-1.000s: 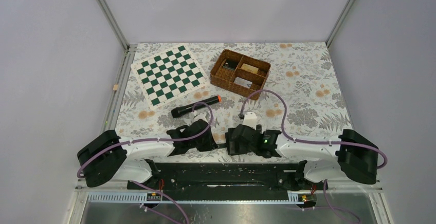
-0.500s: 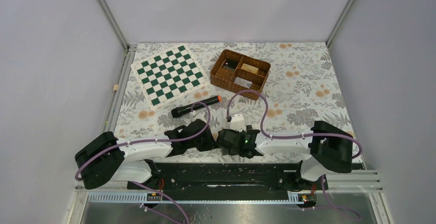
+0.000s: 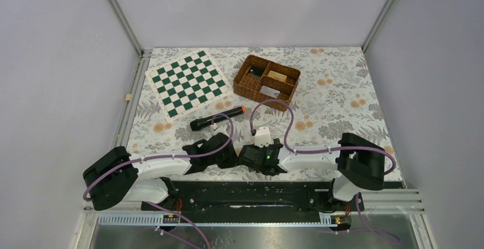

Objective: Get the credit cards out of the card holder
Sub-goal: Open the card holder at the center of the board.

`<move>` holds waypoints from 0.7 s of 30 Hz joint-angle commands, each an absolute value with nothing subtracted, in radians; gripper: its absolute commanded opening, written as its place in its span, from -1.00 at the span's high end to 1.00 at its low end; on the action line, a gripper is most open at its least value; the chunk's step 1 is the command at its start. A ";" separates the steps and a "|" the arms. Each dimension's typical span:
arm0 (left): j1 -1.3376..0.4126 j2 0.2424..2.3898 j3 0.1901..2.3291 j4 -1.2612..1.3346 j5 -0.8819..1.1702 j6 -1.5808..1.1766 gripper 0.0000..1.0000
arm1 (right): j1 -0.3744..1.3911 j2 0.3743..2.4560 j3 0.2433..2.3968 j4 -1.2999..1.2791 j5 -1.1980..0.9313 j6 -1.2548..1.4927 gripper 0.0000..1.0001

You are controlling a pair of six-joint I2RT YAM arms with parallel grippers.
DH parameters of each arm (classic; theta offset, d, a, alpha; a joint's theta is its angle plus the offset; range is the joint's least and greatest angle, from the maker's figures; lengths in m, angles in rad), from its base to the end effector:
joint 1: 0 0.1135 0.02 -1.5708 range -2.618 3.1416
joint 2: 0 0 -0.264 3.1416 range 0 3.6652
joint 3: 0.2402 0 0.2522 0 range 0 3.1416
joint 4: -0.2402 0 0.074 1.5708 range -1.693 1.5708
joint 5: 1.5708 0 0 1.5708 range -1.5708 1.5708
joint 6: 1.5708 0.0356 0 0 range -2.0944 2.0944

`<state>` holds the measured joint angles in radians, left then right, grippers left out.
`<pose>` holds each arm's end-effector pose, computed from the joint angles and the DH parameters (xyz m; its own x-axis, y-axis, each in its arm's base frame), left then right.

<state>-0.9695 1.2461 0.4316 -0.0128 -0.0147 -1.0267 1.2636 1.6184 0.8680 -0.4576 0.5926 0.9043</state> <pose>0.1258 -0.1825 0.1460 -0.9162 -0.1768 -0.3596 0.0676 0.8164 -0.5735 0.1065 0.2698 0.1572 -0.7491 -0.2053 -0.6298 -0.2295 0.9723 -0.0439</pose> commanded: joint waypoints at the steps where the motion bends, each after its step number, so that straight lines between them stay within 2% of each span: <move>1: -0.965 1.249 0.465 -0.055 -0.060 -1.005 1.00 | 1.271 1.510 0.840 -0.501 0.685 0.924 -0.76; 7: -0.965 1.253 0.497 -0.135 -0.110 -0.968 1.00 | 1.269 1.382 0.774 -0.475 0.690 0.905 -0.41; 15: -0.964 1.243 0.500 -0.162 -0.132 -0.960 1.00 | 1.194 1.269 0.644 -0.454 0.644 0.933 -0.37; 21: -0.955 1.237 0.507 -0.191 -0.154 -0.945 1.00 | 1.131 1.133 0.509 -0.381 0.589 0.943 -0.24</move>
<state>-0.9661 1.2465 0.4751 -0.1722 -0.1089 -0.9680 1.1698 1.2198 0.5732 -0.4301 0.6033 0.9115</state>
